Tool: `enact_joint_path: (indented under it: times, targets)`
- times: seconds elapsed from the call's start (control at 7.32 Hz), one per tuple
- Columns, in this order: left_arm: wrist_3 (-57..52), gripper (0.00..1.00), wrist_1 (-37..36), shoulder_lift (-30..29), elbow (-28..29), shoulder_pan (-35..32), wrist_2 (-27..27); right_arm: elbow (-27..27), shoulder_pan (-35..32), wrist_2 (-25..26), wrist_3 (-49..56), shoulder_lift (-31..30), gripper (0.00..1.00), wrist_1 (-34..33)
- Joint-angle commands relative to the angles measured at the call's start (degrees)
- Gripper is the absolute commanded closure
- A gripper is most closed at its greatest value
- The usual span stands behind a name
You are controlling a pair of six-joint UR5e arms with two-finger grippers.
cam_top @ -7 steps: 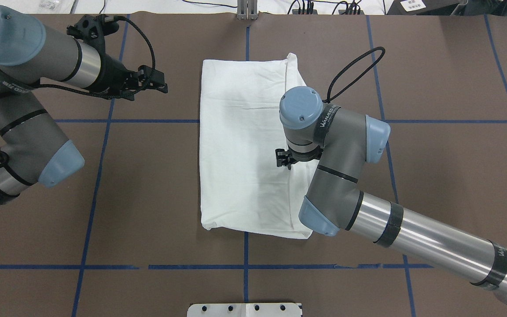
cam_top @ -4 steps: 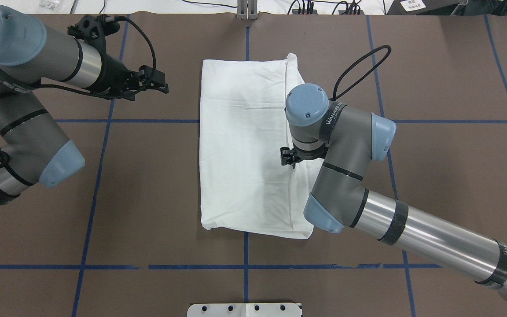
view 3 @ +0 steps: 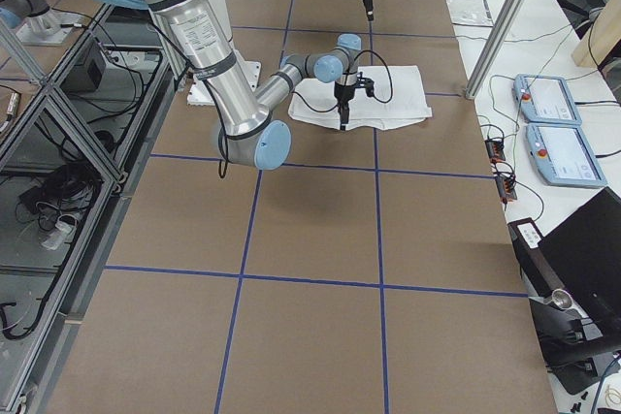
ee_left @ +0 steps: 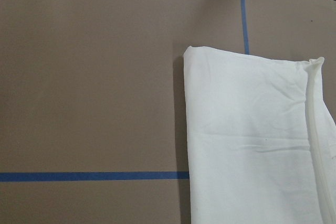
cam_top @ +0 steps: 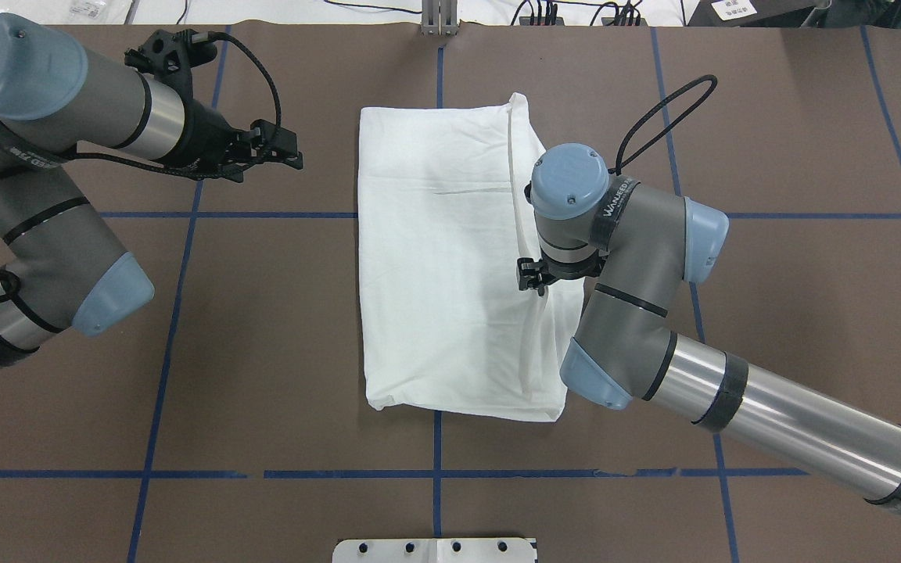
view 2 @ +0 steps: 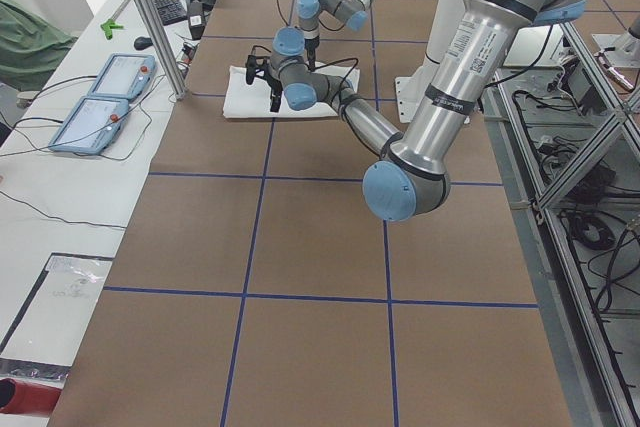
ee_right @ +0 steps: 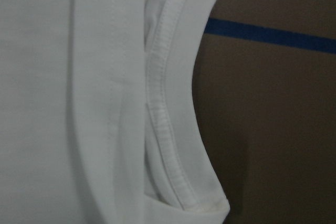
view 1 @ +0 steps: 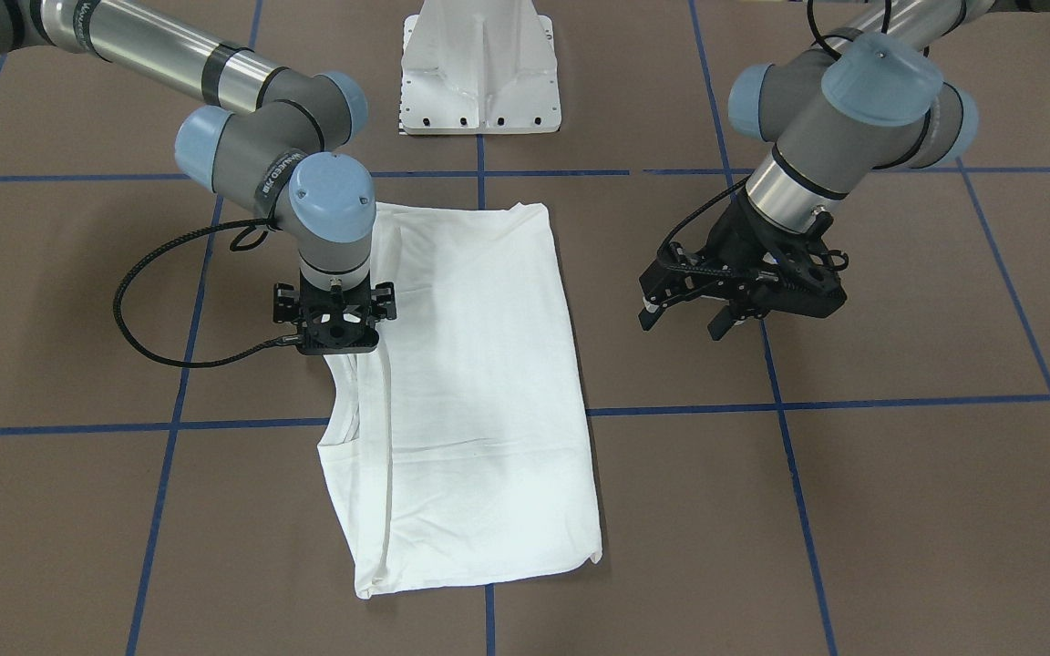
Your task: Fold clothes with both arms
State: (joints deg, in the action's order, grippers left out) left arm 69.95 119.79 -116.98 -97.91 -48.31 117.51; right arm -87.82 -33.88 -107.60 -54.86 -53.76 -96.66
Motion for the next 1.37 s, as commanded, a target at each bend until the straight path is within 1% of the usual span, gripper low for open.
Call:
enact_joint_path:
  times: [0.0,0.41,0.68,0.96,1.09,1.23]
  targets:
    - [0.01,0.0,0.0,-0.09,0.09,0.4,-0.09,-1.12,-0.23,-0.16,0.11,-0.91,0.0,0.07]
    - [1.41,0.0,0.18,-0.18,0.0,1.19,-0.09,-2.08,-1.89,-0.16,3.08,-2.74,0.0,0.07]
    - [2.56,0.0,0.18,-0.62,-0.09,1.63,-0.18,-5.59,-2.42,-0.16,5.2,-6.34,0.0,0.15]
    - [2.65,0.0,0.09,-0.7,-0.18,1.64,-0.09,-7.18,-3.3,-0.59,5.2,-6.18,0.0,0.15]
    - [4.21,0.0,0.18,-0.71,-0.61,1.9,-0.09,-10.15,-3.65,-2.16,5.12,-6.35,0.0,0.24]
    - [7.54,0.0,0.09,-0.62,-1.57,4.51,-0.18,-12.7,-3.65,-2.27,4.33,-6.62,0.0,0.24]
